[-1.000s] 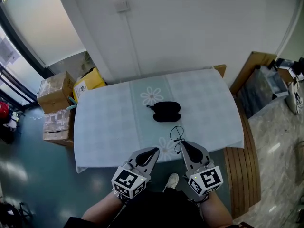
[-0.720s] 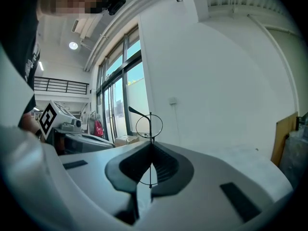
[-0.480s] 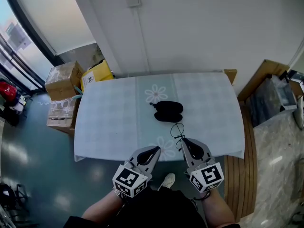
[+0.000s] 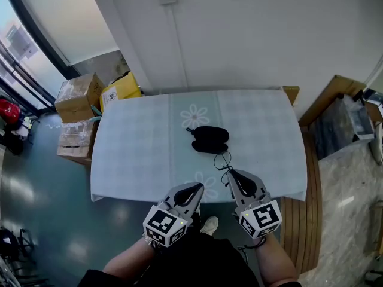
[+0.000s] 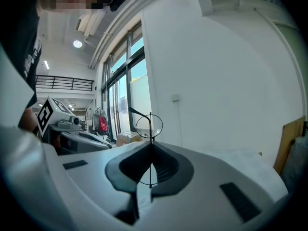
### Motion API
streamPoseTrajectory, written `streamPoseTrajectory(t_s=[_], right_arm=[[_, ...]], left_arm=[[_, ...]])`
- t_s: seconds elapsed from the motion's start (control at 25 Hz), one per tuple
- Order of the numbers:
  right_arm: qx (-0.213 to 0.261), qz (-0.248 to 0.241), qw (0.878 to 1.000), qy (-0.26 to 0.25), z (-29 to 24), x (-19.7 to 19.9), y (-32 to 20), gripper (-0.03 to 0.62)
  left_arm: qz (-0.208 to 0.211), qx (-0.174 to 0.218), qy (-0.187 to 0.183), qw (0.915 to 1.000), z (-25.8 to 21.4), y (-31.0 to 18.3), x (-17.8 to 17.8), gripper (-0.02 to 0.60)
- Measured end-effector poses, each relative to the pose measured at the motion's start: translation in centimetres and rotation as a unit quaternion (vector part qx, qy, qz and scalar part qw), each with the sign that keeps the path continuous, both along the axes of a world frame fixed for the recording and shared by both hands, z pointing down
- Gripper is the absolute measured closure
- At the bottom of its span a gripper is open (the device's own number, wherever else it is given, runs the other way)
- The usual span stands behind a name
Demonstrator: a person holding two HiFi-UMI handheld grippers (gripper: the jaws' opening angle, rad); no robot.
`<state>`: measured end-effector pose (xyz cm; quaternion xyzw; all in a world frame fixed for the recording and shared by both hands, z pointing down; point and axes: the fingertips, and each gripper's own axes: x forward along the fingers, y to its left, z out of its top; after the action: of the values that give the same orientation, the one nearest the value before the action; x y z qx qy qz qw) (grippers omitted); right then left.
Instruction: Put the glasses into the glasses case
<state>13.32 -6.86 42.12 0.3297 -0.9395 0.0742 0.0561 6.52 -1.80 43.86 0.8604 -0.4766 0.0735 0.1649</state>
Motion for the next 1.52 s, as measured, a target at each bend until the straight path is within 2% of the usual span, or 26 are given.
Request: streamPoseTrajectory(t_s=[0.44, 1.08, 1.32, 1.52], right_arm=[[-0.003, -0.012, 0.999, 0.042, 1.7, -1.6, -3.5, 0.567], [-0.034, -0.055, 0.992, 0.106, 7.0, -5.2, -9.6, 0.568], [-0.044, -0.092, 0.984, 0.148, 10.1, -6.5, -11.7, 0.566], [-0.046, -0.147, 0.968, 0.199, 12.9, -7.9, -13.2, 0.567]], left_arm=[[0.024, -0.005, 0.0, 0.9997, 1.1, -3.4, -0.4, 0.555], [0.07, -0.02, -0.009, 0.9973, 4.1, -7.1, -1.0, 0.555], [0.077, -0.033, -0.008, 0.9965, 5.7, -8.2, -1.6, 0.555], [0.081, -0.044, -0.007, 0.9957, 6.9, -9.0, -2.1, 0.555]])
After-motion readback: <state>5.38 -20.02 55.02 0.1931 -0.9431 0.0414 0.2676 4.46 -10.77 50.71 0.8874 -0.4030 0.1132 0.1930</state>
